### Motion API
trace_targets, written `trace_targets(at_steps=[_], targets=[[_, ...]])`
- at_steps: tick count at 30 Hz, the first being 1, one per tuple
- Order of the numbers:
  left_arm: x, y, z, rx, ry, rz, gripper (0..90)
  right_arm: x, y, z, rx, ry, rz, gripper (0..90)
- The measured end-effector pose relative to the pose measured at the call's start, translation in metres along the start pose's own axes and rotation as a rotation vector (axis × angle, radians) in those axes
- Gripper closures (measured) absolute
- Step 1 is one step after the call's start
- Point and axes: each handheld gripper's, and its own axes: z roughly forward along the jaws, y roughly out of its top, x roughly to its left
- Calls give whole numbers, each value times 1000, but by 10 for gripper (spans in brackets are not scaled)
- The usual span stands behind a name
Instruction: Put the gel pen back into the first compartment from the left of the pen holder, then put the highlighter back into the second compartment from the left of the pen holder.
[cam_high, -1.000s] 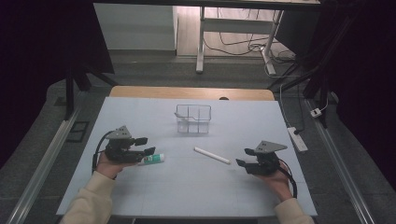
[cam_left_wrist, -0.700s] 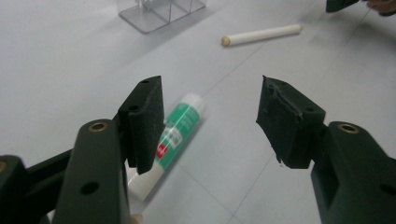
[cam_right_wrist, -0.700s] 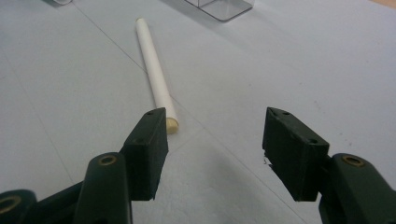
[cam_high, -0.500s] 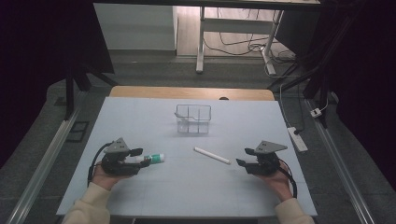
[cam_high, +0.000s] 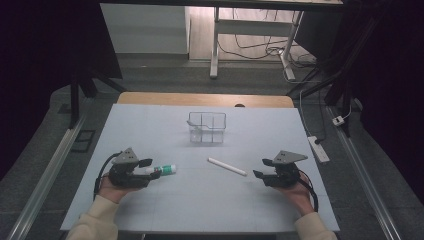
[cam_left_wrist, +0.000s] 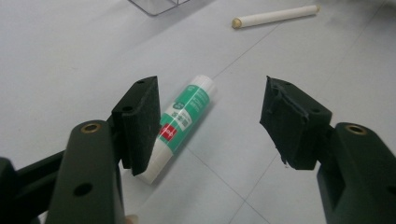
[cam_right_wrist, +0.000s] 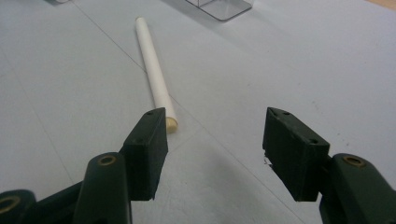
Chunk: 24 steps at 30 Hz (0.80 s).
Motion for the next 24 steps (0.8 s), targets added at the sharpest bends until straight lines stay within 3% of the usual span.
trace_targets(at_steps=[24], targets=[[-5,1,3,19,-12,25,357,4,21,8,30,53,-14,381]])
